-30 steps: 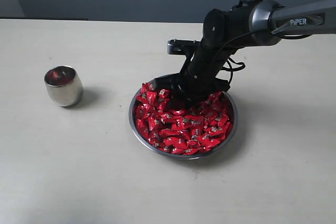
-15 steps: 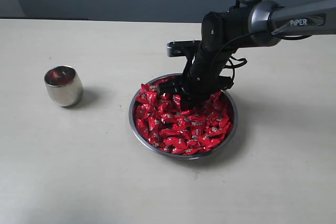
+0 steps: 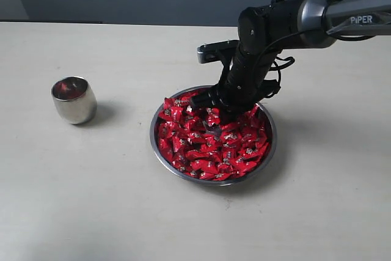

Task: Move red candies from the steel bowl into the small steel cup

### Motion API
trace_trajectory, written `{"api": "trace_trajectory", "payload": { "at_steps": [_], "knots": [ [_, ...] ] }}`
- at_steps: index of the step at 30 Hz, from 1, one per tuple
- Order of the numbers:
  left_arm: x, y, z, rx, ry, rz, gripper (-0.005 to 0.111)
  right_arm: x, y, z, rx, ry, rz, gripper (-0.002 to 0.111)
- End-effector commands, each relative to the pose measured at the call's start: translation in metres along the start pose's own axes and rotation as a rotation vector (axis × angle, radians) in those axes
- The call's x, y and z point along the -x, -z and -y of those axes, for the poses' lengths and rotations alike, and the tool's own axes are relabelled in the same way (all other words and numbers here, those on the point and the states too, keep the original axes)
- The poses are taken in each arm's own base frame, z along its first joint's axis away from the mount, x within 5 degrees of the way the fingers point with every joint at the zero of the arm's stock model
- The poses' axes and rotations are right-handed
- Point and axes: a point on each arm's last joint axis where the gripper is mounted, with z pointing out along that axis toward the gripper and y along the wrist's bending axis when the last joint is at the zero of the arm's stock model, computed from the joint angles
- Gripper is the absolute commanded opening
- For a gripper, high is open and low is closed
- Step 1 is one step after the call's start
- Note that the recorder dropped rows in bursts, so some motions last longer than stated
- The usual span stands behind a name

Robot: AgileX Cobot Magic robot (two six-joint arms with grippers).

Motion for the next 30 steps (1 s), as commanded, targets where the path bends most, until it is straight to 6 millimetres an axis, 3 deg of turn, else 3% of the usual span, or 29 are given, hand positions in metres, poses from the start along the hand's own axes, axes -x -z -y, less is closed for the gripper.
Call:
{"api": "trace_trajectory", "payload": {
  "at_steps": [1, 10, 12, 16, 18, 30],
  "knots": [
    [-0.0009, 0.0000, 0.0001, 0.000, 0.003, 0.002, 0.000, -0.0007, 0.0046, 0.0015, -0.007, 0.010, 0.001, 0.004],
    [-0.0009, 0.0000, 0.0001, 0.000, 0.003, 0.002, 0.000, -0.0018, 0.0021, 0.0013, -0.003, 0.015, -0.012, 0.005],
    [-0.0009, 0.0000, 0.0001, 0.000, 0.003, 0.002, 0.000, -0.0021, 0.0015, -0.0003, 0.015, 0.032, -0.016, 0.013],
    [-0.0009, 0.0000, 0.0001, 0.000, 0.003, 0.002, 0.000, -0.0022, 0.0017, -0.0046, 0.062, 0.027, -0.016, 0.039],
    [-0.0009, 0.0000, 0.0001, 0.000, 0.003, 0.002, 0.000, -0.0018, 0.0017, -0.0048, 0.064, 0.023, -0.012, 0.043],
    [-0.0009, 0.0000, 0.0001, 0.000, 0.003, 0.002, 0.000, 0.0023, 0.0018, -0.0060, 0.077, 0.031, 0.033, 0.039]
  ]
}}
